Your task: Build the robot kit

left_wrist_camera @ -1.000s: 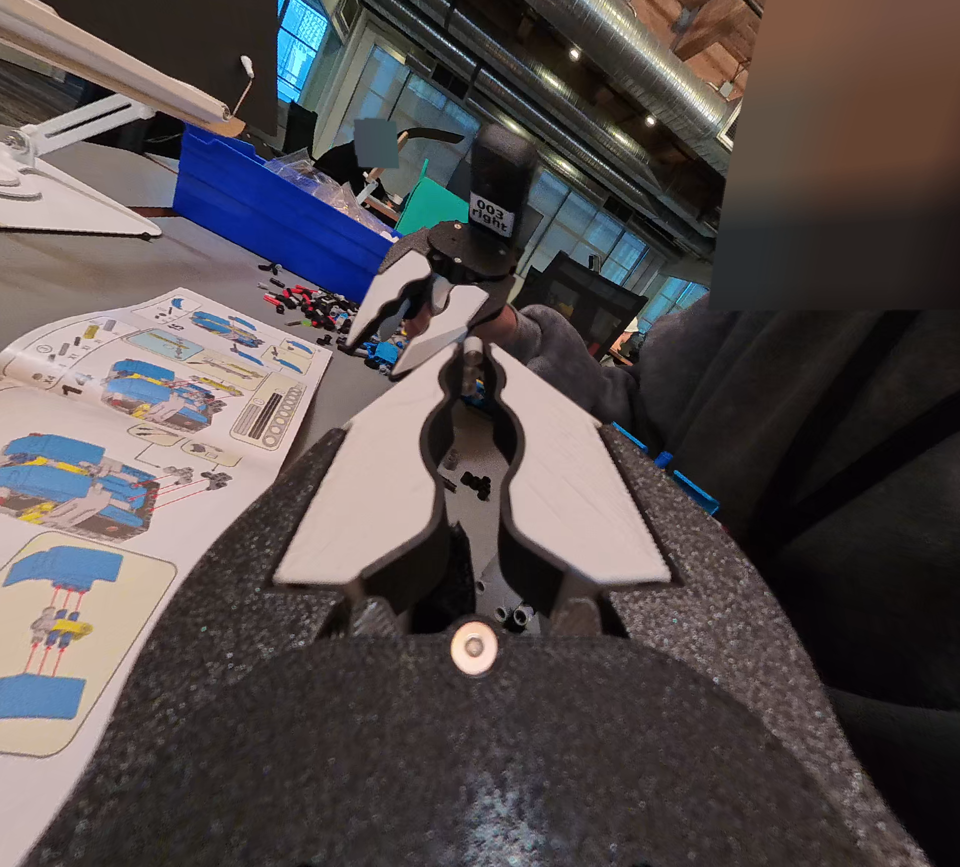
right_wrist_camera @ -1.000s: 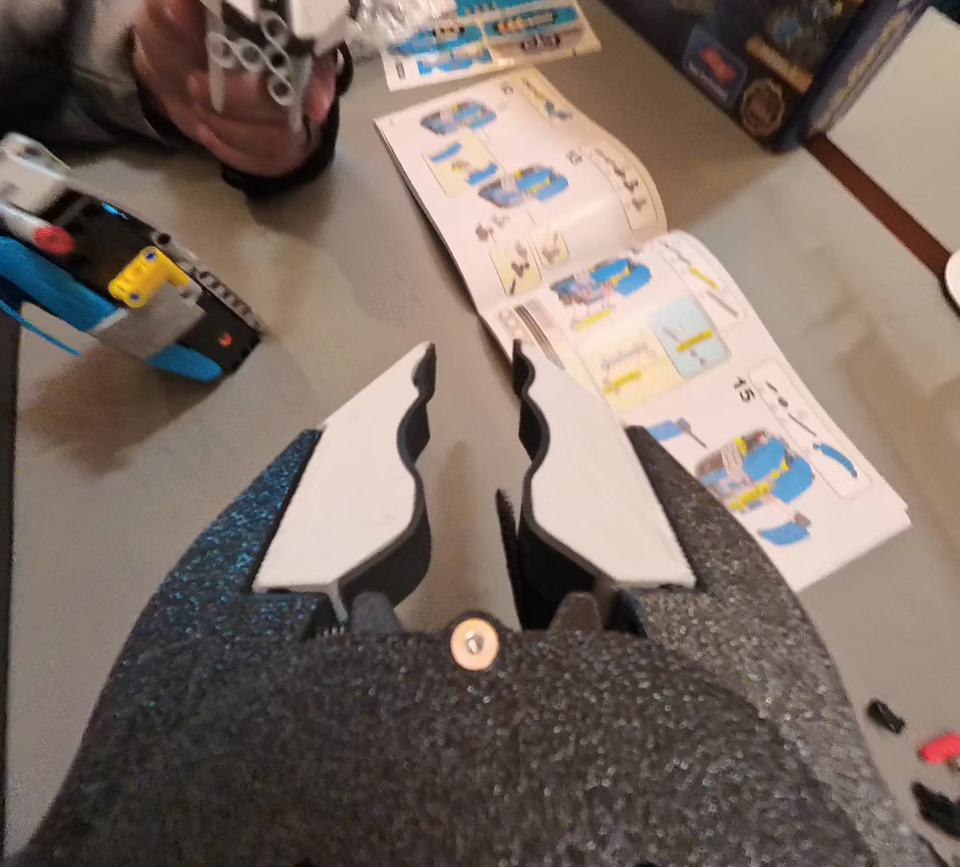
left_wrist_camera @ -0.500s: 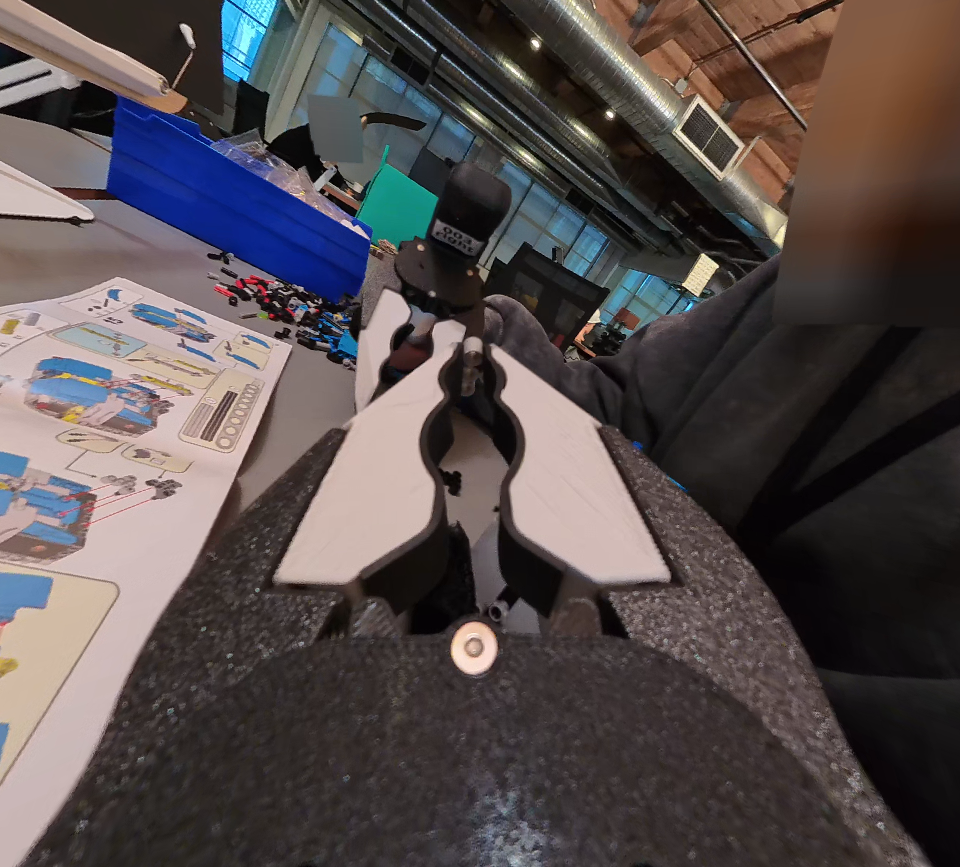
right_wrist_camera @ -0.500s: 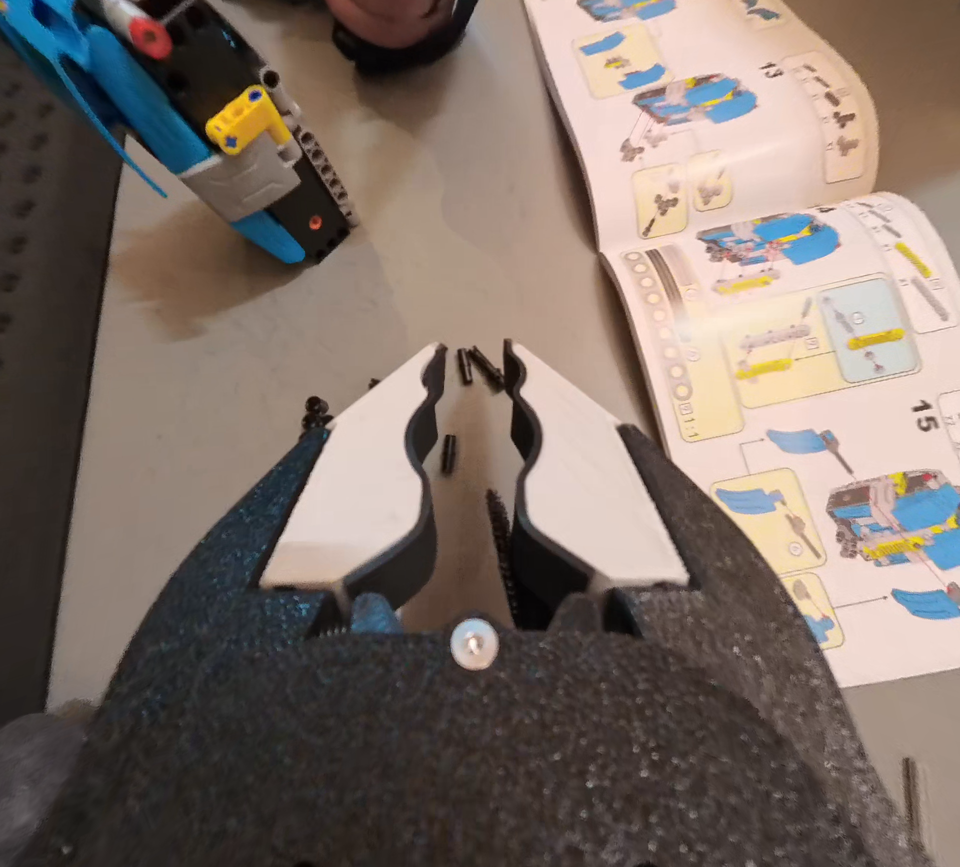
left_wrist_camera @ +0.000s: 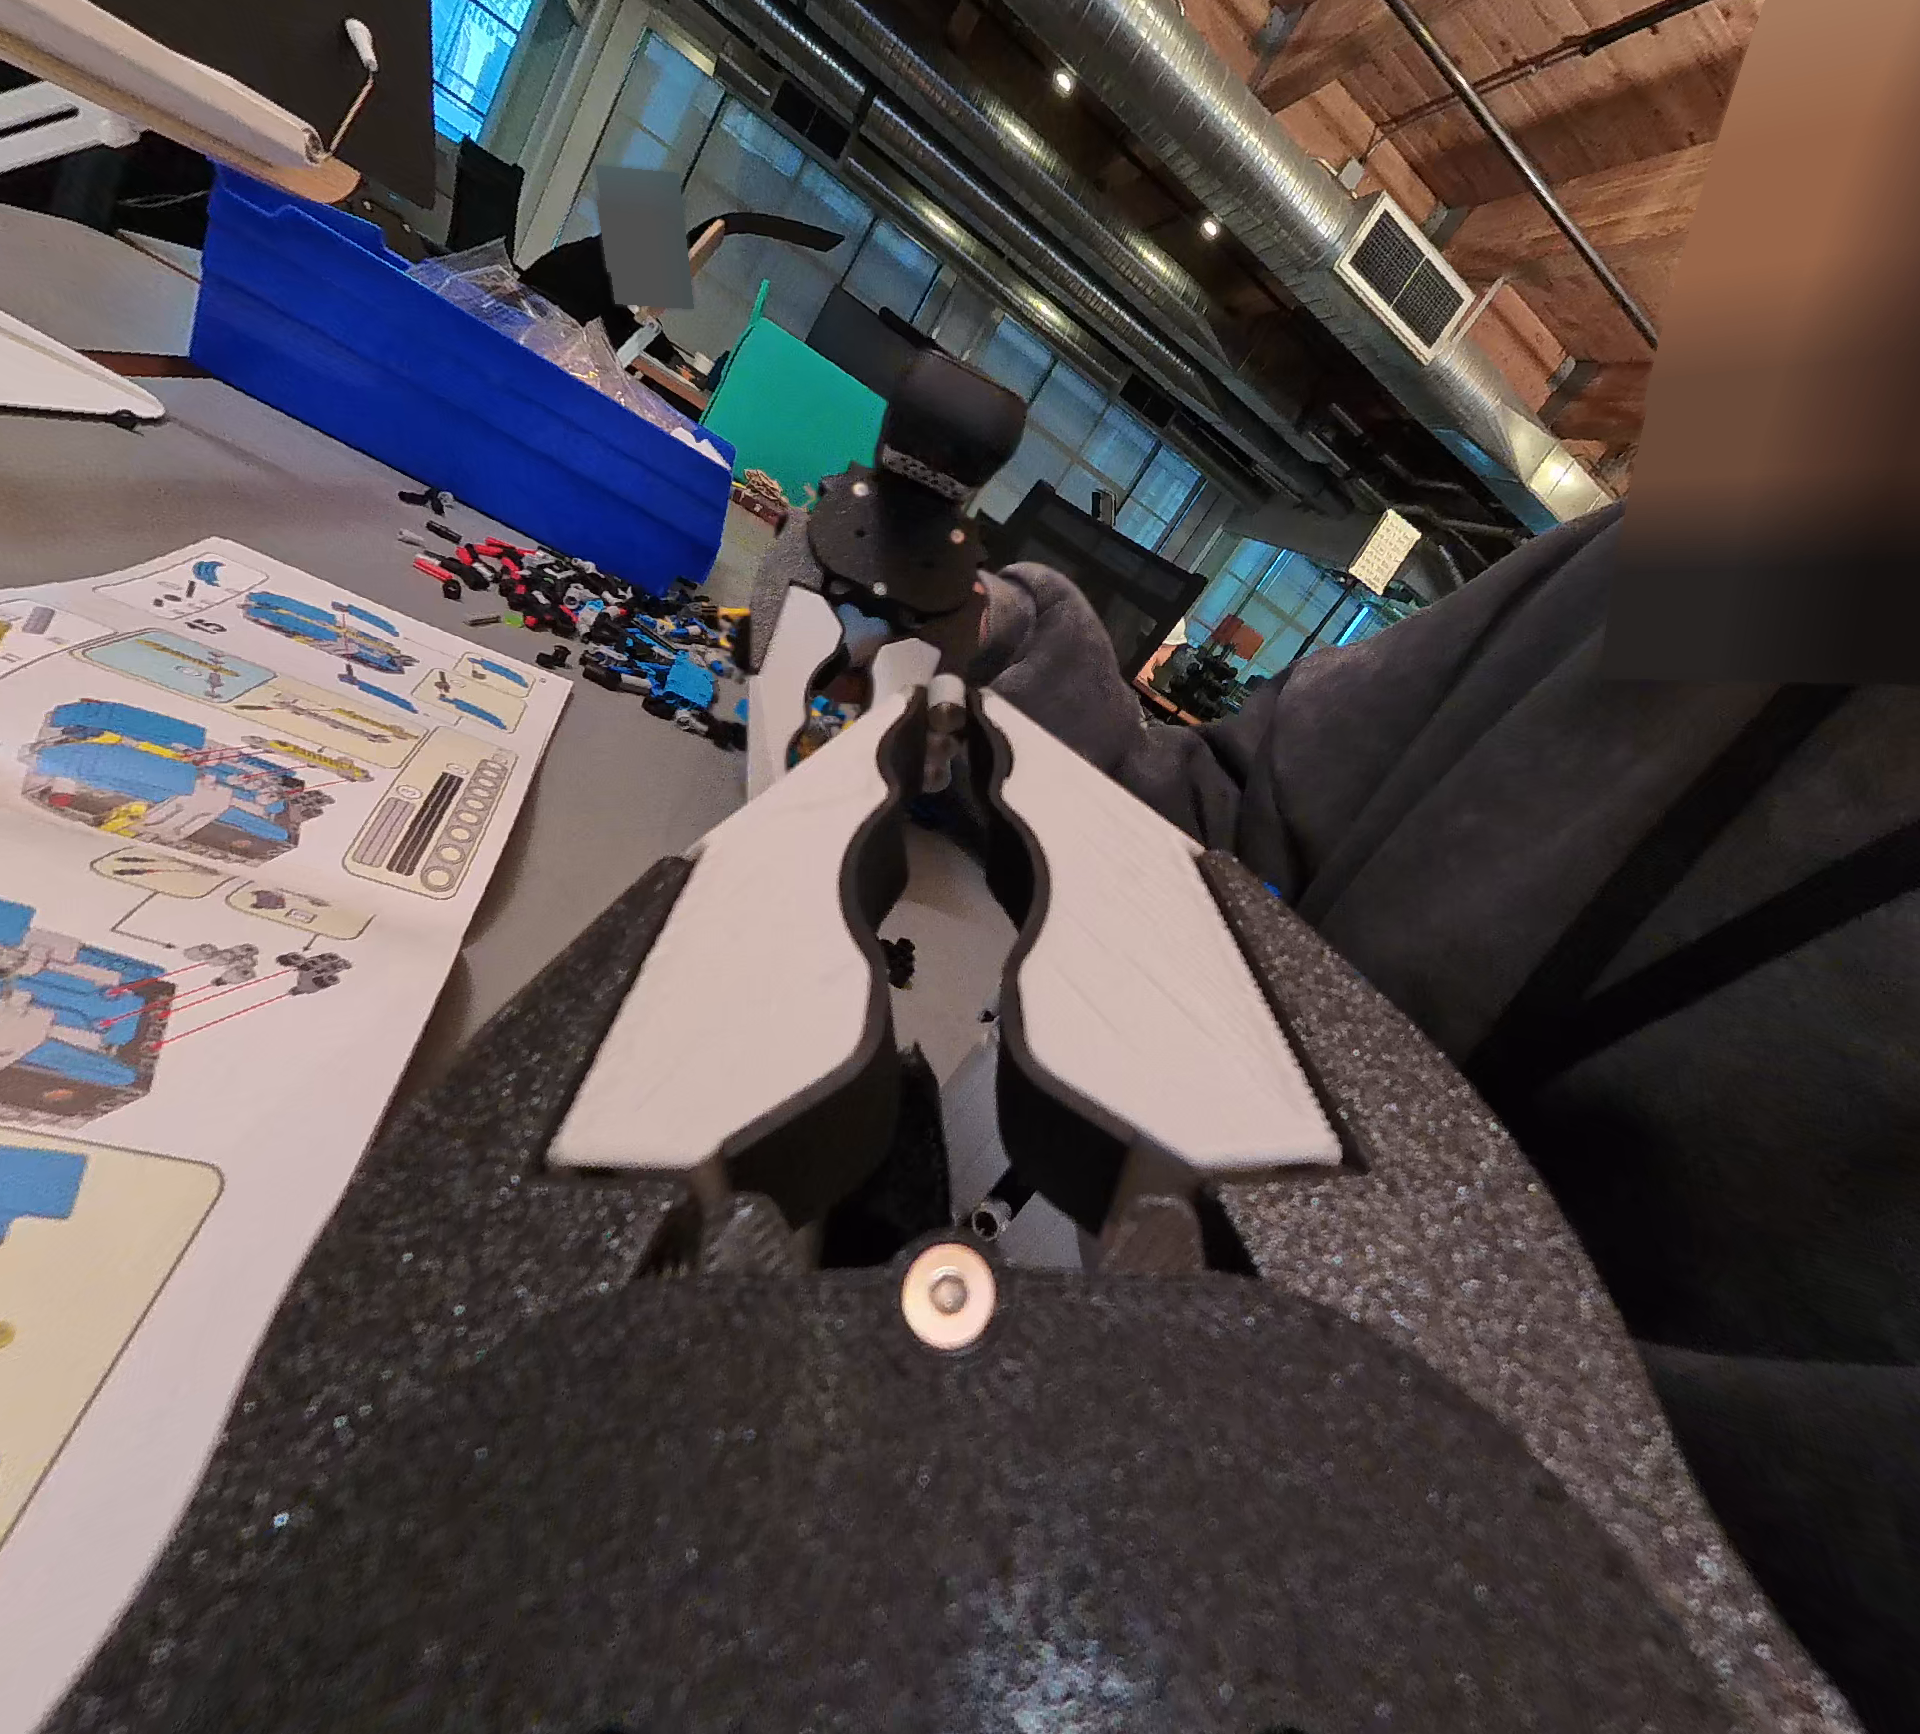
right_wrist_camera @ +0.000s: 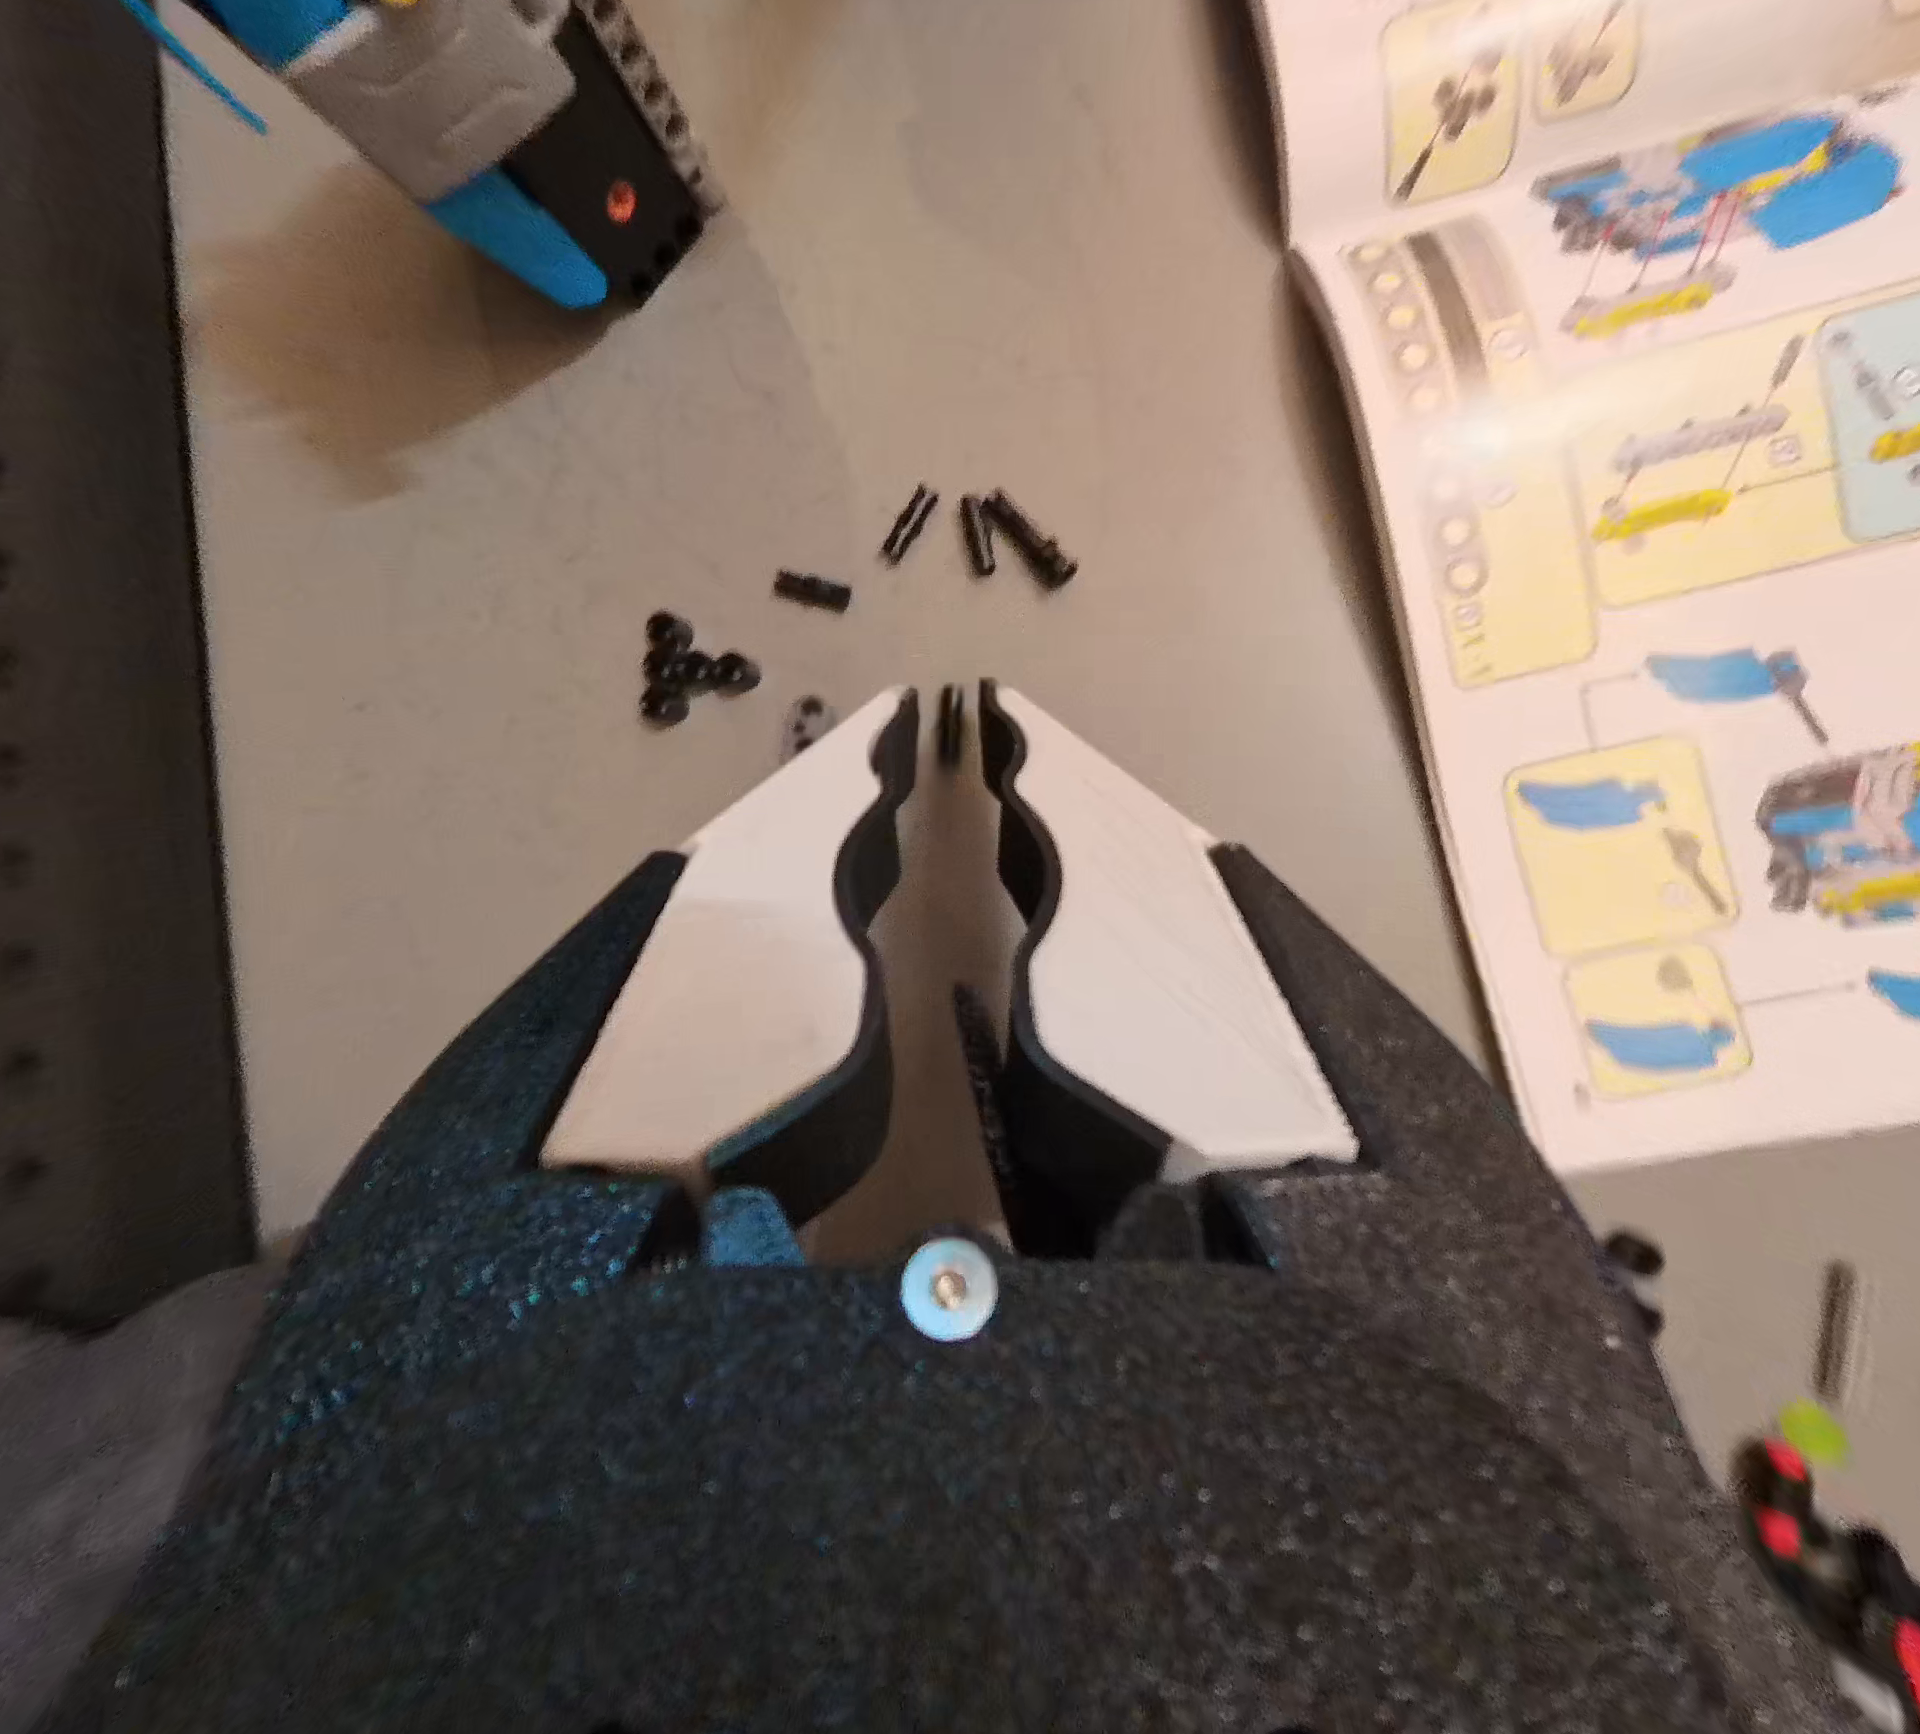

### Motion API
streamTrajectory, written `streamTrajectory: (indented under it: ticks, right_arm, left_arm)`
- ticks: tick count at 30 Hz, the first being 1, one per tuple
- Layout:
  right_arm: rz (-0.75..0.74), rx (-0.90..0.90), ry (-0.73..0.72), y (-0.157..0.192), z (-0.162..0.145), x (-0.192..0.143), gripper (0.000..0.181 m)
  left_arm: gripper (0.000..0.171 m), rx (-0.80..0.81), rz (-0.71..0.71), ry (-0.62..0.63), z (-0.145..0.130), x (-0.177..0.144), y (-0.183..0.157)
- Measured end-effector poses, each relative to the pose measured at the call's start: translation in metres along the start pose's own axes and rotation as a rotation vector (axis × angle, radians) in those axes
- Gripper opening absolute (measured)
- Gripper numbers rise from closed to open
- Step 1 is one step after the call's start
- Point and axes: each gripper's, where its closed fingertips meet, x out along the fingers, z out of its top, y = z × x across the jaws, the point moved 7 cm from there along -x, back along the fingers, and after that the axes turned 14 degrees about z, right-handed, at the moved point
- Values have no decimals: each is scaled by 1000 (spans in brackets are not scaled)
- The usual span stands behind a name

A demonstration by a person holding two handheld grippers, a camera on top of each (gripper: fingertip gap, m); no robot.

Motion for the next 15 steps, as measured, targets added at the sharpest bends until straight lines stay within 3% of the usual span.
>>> streamTrajectory:
  ticks: [5, 11, 15]
  right_arm:
    - [-48, 36, 53, 12, -6, -5, 11]
    - [-74, 46, 107, 3, -6, 9, 11]
    - [-59, 119, 59, -3, -5, 8, 5]
  left_arm:
    - [7, 7, 1, 8, -1, 2, 0]
    - [7, 8, 3, 10, -1, 3, 0]
    - [7, 16, 12, 13, -1, 4, 0]
